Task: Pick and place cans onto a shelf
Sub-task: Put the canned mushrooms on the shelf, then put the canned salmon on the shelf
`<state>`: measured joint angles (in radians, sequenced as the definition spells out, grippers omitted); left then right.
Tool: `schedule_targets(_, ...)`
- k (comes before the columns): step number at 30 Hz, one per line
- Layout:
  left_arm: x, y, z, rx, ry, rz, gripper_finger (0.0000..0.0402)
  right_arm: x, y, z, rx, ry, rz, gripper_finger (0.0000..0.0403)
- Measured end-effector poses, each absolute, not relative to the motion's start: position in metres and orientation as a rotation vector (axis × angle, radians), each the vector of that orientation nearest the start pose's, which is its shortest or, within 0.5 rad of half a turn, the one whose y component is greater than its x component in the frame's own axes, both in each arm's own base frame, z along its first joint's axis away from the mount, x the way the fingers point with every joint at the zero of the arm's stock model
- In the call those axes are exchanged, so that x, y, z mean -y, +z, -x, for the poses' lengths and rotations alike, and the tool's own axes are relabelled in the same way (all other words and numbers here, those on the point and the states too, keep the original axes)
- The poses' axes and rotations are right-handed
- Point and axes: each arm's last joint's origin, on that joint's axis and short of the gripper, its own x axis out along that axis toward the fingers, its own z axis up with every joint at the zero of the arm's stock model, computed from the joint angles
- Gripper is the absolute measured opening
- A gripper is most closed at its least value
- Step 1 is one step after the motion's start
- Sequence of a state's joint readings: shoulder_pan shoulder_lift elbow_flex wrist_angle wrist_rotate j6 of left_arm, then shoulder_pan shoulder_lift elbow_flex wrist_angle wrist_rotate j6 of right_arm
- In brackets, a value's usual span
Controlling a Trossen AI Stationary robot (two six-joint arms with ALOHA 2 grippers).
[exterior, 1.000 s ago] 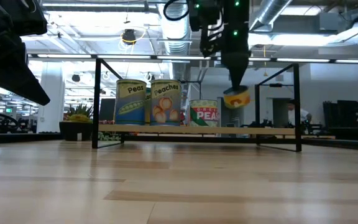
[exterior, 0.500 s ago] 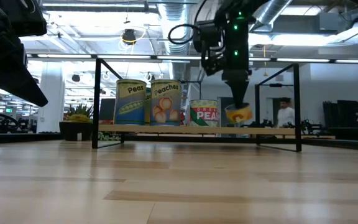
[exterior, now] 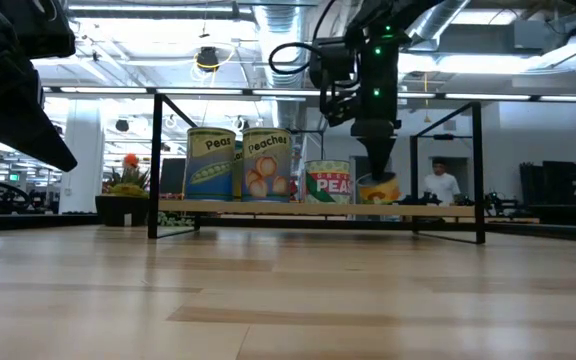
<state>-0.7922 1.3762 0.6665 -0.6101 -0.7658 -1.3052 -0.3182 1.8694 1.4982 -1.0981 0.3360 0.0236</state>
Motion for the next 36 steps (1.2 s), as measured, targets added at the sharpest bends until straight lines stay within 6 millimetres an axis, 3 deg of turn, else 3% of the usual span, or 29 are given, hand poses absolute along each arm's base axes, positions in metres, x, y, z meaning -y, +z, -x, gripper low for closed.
schedule_targets(9, 0.140, 0.163, -0.166, -0.733, 0.533, 0.286, 0.0000, 0.122, 0.228, -0.336, -1.479, -0.570, -0.026, 0.0053)
schedule_targets(26, 0.140, 0.163, -0.166, -0.732, 0.533, 0.286, 0.0000, 0.122, 0.229, -0.336, -1.483, -0.558, -0.036, 0.0102)
schedule_targets(36, 0.140, 0.163, -0.166, -0.732, 0.533, 0.286, 0.0000, 0.113, 0.271, -0.337, -1.509, -0.556, -0.050, 0.0102)
